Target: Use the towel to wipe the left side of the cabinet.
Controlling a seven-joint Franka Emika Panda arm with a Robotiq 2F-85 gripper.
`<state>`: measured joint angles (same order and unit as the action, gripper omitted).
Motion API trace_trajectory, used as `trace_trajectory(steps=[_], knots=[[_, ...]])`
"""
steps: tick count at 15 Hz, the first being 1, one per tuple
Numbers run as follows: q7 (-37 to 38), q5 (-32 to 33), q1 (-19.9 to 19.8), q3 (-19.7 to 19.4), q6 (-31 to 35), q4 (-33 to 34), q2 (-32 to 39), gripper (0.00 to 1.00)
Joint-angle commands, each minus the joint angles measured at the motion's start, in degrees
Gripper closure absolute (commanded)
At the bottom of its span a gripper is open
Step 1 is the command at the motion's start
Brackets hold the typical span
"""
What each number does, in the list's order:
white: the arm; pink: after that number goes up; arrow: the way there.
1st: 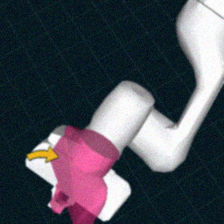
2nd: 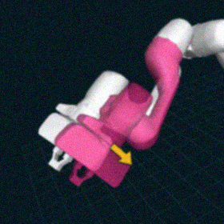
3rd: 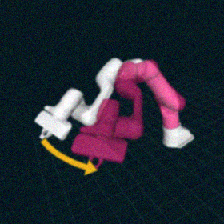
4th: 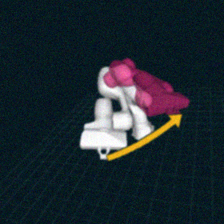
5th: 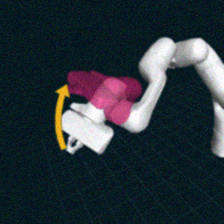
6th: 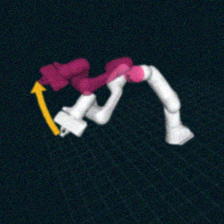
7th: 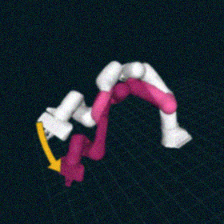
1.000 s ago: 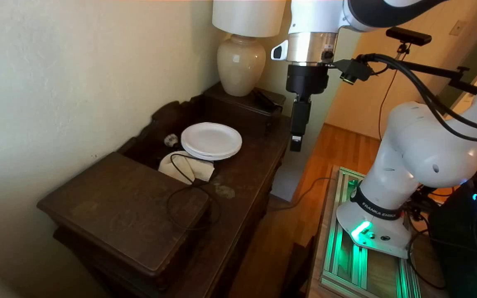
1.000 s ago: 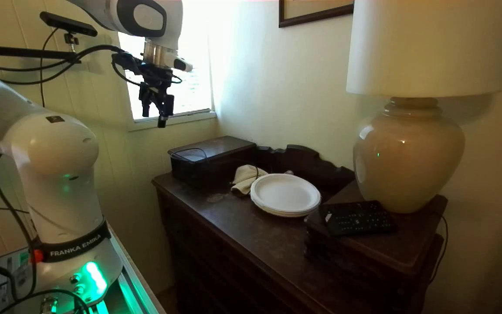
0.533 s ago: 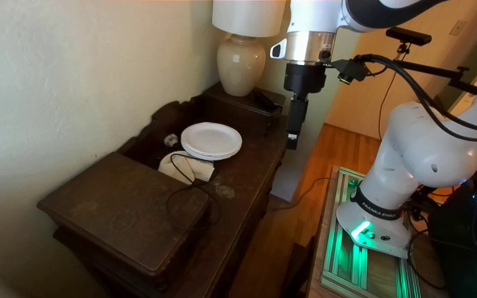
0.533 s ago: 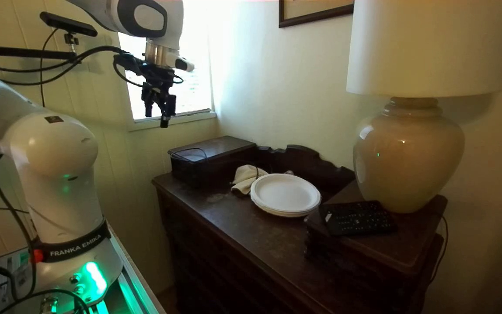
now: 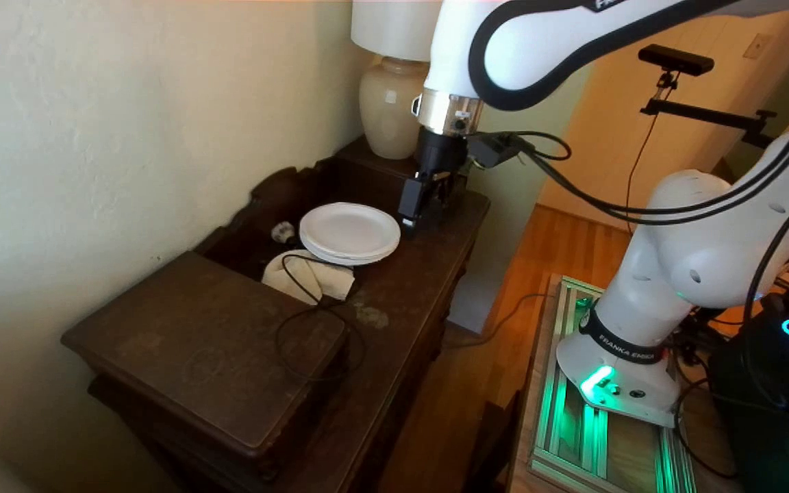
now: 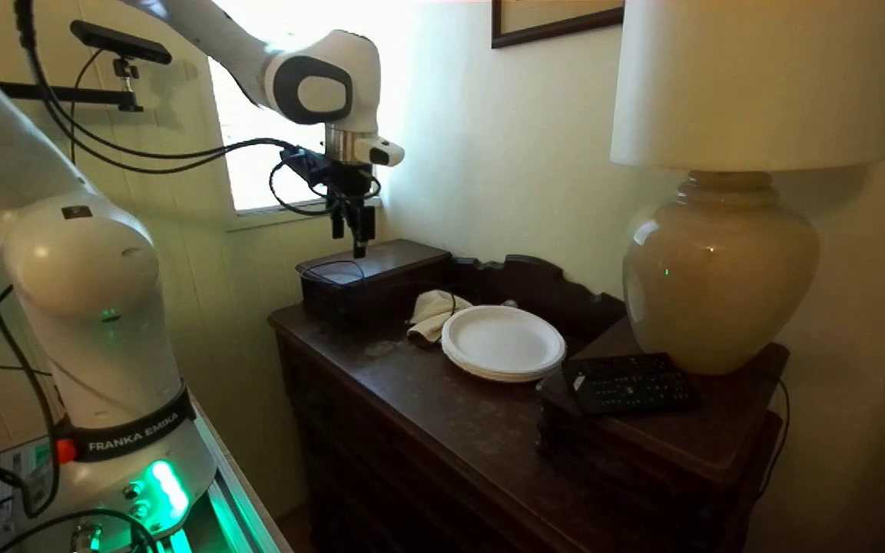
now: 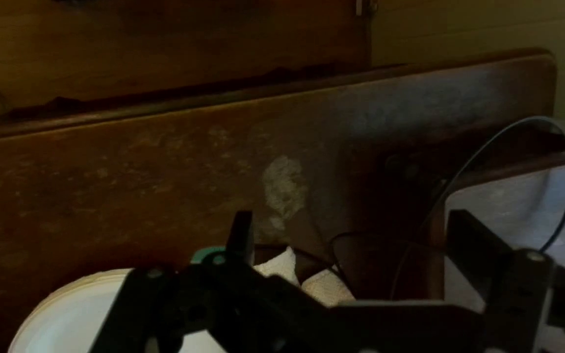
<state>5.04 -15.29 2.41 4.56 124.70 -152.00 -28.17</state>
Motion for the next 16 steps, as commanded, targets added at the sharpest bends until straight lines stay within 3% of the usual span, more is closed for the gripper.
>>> trace_trajectory(steps=[1,6,10,11,12,16], knots=[[1.2,1.6,0.4,0.9,9.2,5.9,13.3,0.0],[6.8,7.7,0.3,2.7,21.2,12.1,26.5,0.0],[12.6,10.3,1.1,1.6,27.9,16.0,34.0,0.0],[11.1,7.2,1.4,1.7,27.5,16.8,34.8,0.0],[9.7,8.3,1.3,1.4,26.6,14.2,31.9,0.0],[10.2,8.0,1.5,1.2,27.2,16.3,34.7,0.0]])
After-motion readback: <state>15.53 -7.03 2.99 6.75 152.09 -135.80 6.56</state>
